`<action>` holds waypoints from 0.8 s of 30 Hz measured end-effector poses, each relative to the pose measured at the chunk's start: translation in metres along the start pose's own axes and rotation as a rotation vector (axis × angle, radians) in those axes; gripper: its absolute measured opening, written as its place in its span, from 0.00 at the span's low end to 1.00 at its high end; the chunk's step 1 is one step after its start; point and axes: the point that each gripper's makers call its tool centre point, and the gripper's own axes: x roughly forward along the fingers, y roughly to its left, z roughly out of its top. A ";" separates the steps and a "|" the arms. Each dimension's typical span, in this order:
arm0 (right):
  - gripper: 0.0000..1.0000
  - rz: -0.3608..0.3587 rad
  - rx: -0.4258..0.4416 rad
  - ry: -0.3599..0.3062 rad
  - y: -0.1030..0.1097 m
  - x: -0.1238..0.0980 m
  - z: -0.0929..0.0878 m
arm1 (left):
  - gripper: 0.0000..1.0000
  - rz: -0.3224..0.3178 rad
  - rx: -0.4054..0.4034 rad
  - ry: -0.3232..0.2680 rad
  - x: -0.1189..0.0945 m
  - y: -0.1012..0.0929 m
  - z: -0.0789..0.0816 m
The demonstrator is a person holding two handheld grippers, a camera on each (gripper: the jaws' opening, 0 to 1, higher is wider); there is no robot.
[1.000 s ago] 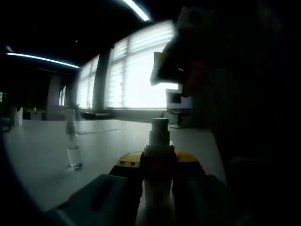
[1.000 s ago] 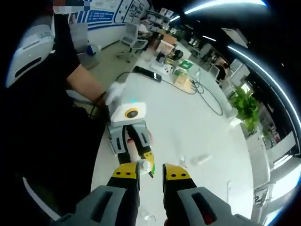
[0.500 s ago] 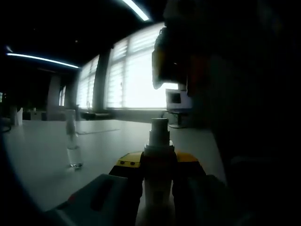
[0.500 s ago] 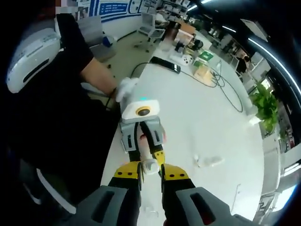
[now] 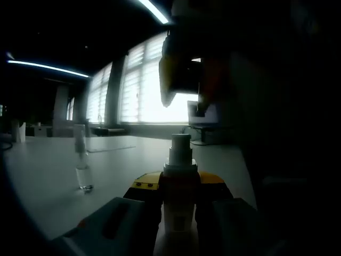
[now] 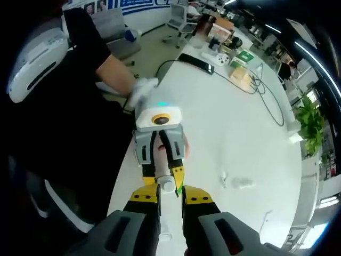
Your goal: Clamp pump bottle remove cover press pump head put on cover
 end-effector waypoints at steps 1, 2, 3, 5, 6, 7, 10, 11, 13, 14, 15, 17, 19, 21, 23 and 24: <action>0.10 0.007 -0.004 0.004 0.002 0.001 0.000 | 0.14 0.000 0.000 0.000 0.000 0.000 0.000; 0.10 0.014 -0.008 0.008 0.003 0.001 0.001 | 0.14 0.000 0.000 0.000 0.000 0.000 0.000; 0.09 0.024 -0.013 0.009 0.004 0.001 0.002 | 0.14 -0.001 0.000 0.000 0.000 0.000 0.000; 0.08 0.044 -0.017 0.004 0.007 0.002 0.005 | 0.14 -0.001 0.000 -0.001 0.000 0.001 0.000; 0.08 0.049 -0.016 0.009 0.007 0.002 0.005 | 0.14 -0.001 0.000 -0.001 0.000 0.001 0.000; 0.07 0.052 -0.015 0.013 0.006 0.003 0.004 | 0.14 -0.001 0.000 -0.001 0.000 0.001 0.000; 0.06 0.061 -0.017 0.035 0.004 0.005 0.000 | 0.14 0.000 0.000 0.000 0.000 0.001 0.000; 0.05 0.065 -0.017 0.038 0.004 0.006 0.000 | 0.14 0.000 0.001 0.000 0.000 0.001 0.000; 0.04 0.069 -0.027 0.044 0.003 0.008 0.000 | 0.14 0.000 0.002 0.000 0.000 0.001 0.000; 0.03 0.070 -0.037 0.049 0.003 0.009 -0.001 | 0.14 0.000 0.002 0.000 0.000 0.001 0.000; 0.03 0.073 -0.044 0.054 0.002 0.010 -0.001 | 0.14 0.000 0.002 0.000 0.000 0.001 0.000; 0.01 0.076 -0.053 0.061 0.001 0.011 -0.003 | 0.14 -0.001 0.002 -0.001 0.000 0.000 0.000; 0.01 0.085 -0.054 0.069 0.001 0.013 -0.006 | 0.14 -0.001 0.002 -0.001 0.000 0.000 0.000; 0.01 0.090 -0.052 0.074 0.001 0.013 -0.009 | 0.14 -0.001 0.002 -0.001 0.000 0.000 0.001; 0.01 0.093 -0.053 0.075 0.001 0.013 -0.010 | 0.14 -0.002 0.003 -0.001 0.000 0.000 0.001; 0.00 0.093 -0.056 0.074 0.001 0.013 -0.010 | 0.14 -0.002 0.002 -0.001 0.000 0.000 0.001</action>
